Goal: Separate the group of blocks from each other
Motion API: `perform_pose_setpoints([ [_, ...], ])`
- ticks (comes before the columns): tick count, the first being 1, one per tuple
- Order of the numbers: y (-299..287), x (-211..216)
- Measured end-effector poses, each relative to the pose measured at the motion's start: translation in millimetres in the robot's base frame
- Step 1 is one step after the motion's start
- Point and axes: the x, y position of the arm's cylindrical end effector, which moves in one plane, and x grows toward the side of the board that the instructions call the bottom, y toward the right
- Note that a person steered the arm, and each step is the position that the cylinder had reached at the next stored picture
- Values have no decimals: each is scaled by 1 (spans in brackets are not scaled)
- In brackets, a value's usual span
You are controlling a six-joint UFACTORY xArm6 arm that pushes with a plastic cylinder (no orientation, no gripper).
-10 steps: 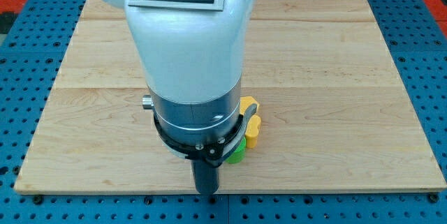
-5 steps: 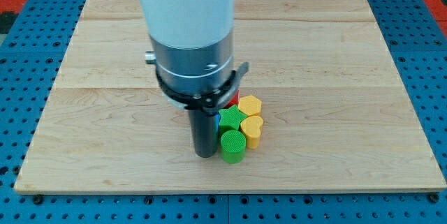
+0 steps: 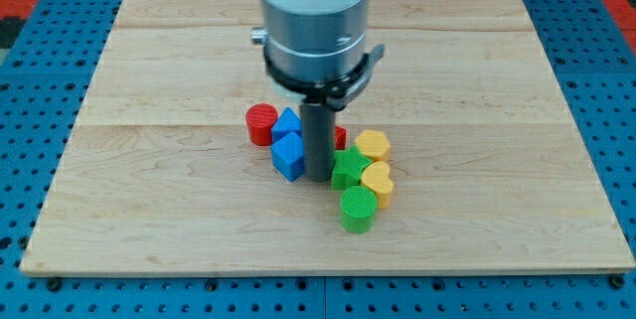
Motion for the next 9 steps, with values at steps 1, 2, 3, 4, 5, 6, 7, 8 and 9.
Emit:
perform_pose_setpoints([
  [1,-3,9],
  [2,17,12],
  [3,37,4],
  [4,24,15],
  [5,25,9],
  [6,25,-11],
  [7,22,-12],
  [8,52,-20],
  [9,47,-18],
])
